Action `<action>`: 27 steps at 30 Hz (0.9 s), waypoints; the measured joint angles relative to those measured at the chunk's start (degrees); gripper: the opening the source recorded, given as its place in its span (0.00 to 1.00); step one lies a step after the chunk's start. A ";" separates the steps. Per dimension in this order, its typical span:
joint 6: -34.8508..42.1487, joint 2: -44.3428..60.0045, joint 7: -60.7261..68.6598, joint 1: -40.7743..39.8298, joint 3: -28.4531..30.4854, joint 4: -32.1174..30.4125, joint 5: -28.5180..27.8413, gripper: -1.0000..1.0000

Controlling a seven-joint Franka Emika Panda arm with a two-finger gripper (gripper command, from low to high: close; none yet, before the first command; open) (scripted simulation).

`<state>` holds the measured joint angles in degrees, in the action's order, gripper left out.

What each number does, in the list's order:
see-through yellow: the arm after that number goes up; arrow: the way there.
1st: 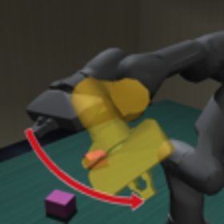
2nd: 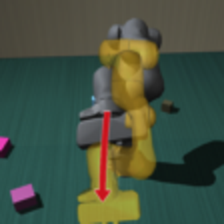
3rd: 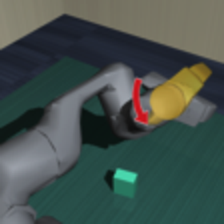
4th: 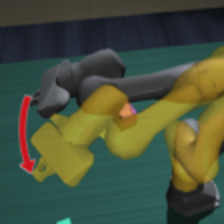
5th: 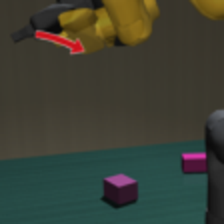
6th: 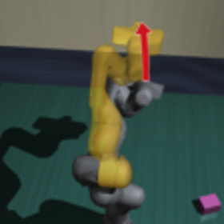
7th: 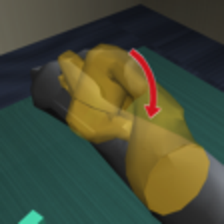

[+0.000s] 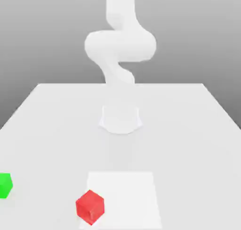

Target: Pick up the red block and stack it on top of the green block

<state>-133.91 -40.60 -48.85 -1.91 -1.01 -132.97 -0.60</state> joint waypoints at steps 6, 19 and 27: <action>-5.21 12.84 -7.41 -4.45 -2.19 -2.91 -1.53 0.50; -16.23 39.83 -22.16 -9.77 -2.20 -9.05 -3.53 0.50; -25.53 56.19 -26.12 -10.43 -1.63 -10.73 -1.40 0.50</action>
<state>-159.44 15.59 -74.97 -12.34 -2.64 -143.70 -2.00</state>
